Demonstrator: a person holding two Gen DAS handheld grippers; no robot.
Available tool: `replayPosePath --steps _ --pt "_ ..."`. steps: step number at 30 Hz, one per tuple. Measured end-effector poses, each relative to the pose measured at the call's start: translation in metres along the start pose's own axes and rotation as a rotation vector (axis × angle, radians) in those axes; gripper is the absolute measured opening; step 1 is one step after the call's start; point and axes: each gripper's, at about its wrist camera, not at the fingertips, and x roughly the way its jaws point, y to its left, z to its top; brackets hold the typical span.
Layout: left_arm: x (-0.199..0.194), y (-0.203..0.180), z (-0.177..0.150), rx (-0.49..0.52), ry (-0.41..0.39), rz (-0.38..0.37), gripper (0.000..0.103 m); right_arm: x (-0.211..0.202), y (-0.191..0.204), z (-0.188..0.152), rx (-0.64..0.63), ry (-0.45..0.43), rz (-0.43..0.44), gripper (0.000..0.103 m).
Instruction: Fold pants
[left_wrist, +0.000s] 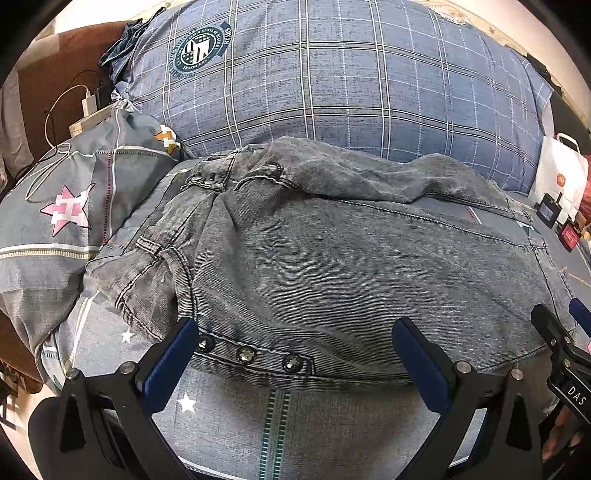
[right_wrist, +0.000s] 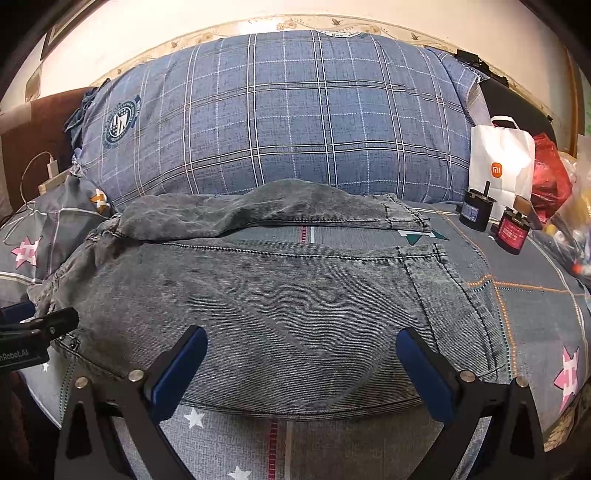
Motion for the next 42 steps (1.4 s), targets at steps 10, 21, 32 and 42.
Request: replayPosePath --steps 10,21,32,42 --pt "-0.001 0.003 -0.001 -0.017 -0.019 -0.011 0.103 0.0 0.001 -0.001 -0.006 0.001 -0.002 0.103" --pt "-0.001 0.004 0.0 -0.003 -0.032 0.027 0.103 -0.001 0.001 -0.001 -0.007 0.0 0.002 0.103" --pt "0.009 0.099 0.014 -0.261 0.023 0.105 0.103 -0.001 -0.003 -0.003 0.005 0.002 -0.015 0.103" --pt "0.051 0.163 0.033 -0.413 0.086 0.016 0.092 -0.013 -0.109 -0.021 0.537 0.243 0.198 0.103"
